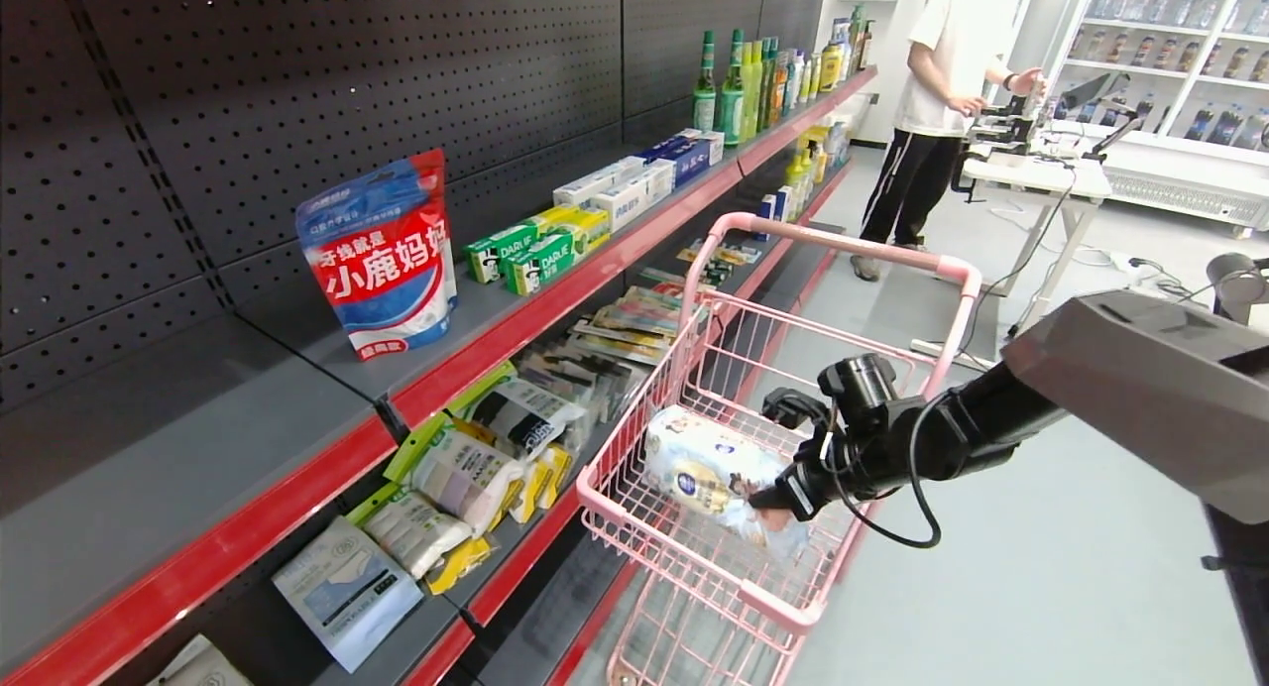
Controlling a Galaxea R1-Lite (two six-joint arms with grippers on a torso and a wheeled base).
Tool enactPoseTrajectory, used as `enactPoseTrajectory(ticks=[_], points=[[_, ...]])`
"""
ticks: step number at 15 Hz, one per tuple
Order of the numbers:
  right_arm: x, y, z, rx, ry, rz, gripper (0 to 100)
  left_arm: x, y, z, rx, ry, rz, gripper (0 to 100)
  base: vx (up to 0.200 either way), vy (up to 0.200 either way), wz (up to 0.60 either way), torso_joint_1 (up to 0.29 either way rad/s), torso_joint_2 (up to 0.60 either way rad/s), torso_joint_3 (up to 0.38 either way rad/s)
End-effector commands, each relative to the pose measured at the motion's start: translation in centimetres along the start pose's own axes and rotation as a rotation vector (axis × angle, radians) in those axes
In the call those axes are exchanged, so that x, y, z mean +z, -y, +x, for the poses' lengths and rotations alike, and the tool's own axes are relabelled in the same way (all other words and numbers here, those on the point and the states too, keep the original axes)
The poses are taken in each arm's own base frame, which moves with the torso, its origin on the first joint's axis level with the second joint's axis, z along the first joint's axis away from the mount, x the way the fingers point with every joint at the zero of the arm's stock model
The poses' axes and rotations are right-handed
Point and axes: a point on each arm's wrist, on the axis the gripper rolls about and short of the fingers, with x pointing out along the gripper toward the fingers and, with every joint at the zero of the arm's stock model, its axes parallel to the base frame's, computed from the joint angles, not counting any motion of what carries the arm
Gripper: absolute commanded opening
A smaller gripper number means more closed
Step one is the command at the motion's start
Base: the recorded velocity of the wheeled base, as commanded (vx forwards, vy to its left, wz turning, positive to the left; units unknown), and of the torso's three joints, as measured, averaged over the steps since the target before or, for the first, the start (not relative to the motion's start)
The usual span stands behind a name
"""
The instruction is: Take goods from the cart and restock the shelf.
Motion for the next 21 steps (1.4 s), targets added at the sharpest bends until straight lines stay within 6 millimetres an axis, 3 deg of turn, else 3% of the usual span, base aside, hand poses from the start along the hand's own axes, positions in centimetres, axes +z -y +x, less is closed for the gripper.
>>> enactPoseTrajectory(ticks=[1,5,8,9,14,17,19,21], points=[[2.0,-0.7,-5.6,-0.103,0.083,0.036,0,0.0,0.0,0.0,-0.001,0.001,0.000,100,0.000,0.000,0.00,0.000,0.00,0.000],[1.6,-1.5,-12.4,-0.202,0.156,0.064,0,0.0,0.0,0.0,-0.001,0.001,0.000,100,0.000,0.000,0.00,0.000,0.00,0.000],[1.4,-3.6,-17.7,-0.241,0.257,0.084,0,0.0,0.0,0.0,0.001,0.001,0.000,100,0.000,0.000,0.00,0.000,0.00,0.000],[0.6,-5.2,-20.8,-0.299,0.309,0.113,0,0.0,0.0,0.0,0.001,-0.001,0.000,100,0.000,0.000,0.00,0.000,0.00,0.000],[-3.6,-9.6,-28.8,-0.568,0.459,0.139,0,0.0,0.0,0.0,-0.001,-0.001,0.000,100,0.000,0.000,0.00,0.000,0.00,0.000],[-7.4,-12.4,-31.8,-0.656,0.553,0.134,0,0.0,0.0,0.0,0.001,-0.001,0.000,100,0.000,0.000,0.00,0.000,0.00,0.000],[-10.3,-13.9,-32.7,-0.720,0.586,0.124,0,0.0,0.0,0.0,-0.001,-0.001,0.000,100,0.000,0.000,0.00,0.000,0.00,0.000],[-11.7,-14.4,-33.5,-0.788,0.625,0.137,0,0.0,0.0,0.0,-0.001,-0.001,0.000,100,0.000,0.000,0.00,0.000,0.00,0.000]])
